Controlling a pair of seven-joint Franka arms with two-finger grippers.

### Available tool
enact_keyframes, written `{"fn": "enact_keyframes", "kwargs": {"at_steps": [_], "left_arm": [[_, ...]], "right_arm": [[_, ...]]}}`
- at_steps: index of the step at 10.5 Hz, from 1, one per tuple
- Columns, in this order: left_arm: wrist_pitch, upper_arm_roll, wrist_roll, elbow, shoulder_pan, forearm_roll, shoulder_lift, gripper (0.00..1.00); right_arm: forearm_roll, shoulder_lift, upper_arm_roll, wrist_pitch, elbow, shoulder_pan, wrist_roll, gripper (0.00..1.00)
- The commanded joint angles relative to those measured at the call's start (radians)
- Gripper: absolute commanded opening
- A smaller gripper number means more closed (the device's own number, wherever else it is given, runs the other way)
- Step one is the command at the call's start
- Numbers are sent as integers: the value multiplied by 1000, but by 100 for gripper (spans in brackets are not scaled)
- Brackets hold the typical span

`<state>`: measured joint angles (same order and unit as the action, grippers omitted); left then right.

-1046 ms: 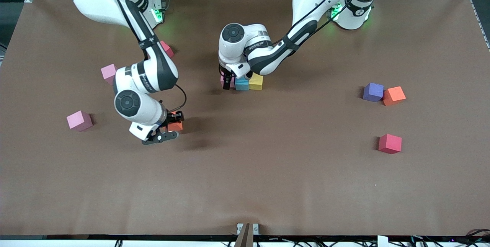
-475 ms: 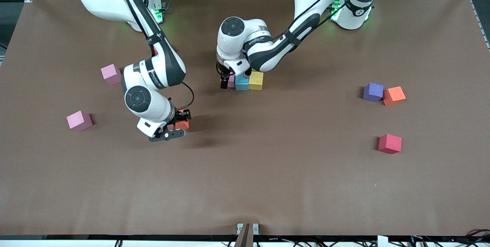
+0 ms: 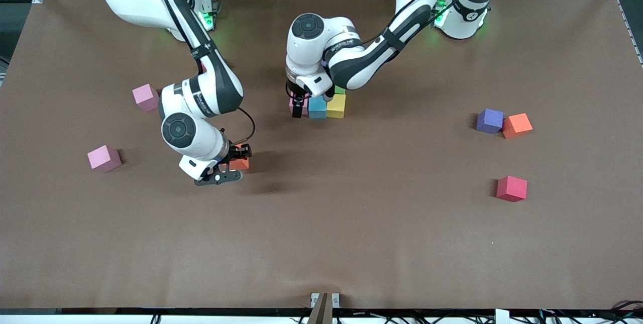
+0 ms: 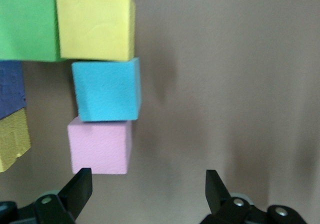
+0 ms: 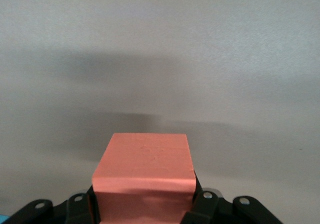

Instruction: Form number 2 with 11 blocks

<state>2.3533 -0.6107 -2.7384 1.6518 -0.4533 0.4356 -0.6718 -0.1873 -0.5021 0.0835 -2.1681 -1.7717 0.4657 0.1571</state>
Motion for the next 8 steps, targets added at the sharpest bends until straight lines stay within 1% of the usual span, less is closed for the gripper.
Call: {"fn": "enact_keyframes", "kwargs": {"at_steps": [1, 3, 4, 5, 6, 7, 8], "left_arm": [[-58, -64, -28, 20, 95, 23, 31, 100], [-100, -112, 64, 22, 190, 23, 38, 100], [-144, -144, 125, 25, 261, 23, 46, 100], [-176, -202, 200, 26, 354, 22, 43, 100], [-195, -236, 279, 28, 439, 22, 41, 100], [-230, -260, 367, 28, 502, 22, 40, 100], [-265, -267, 459, 29, 552, 22, 40, 100]], "right_arm": [[-35, 7, -1, 8, 3, 42, 91, 0], [-32, -9, 1, 2, 1, 99, 151, 0], [-29, -9, 1, 8, 1, 122, 154, 0], [-29, -9, 1, 14, 1, 145, 165, 0], [-29, -13, 1, 8, 0, 162, 200, 0], [-29, -32, 1, -2, 1, 194, 244, 0], [-29, -44, 1, -19, 1, 214, 304, 0]]}}
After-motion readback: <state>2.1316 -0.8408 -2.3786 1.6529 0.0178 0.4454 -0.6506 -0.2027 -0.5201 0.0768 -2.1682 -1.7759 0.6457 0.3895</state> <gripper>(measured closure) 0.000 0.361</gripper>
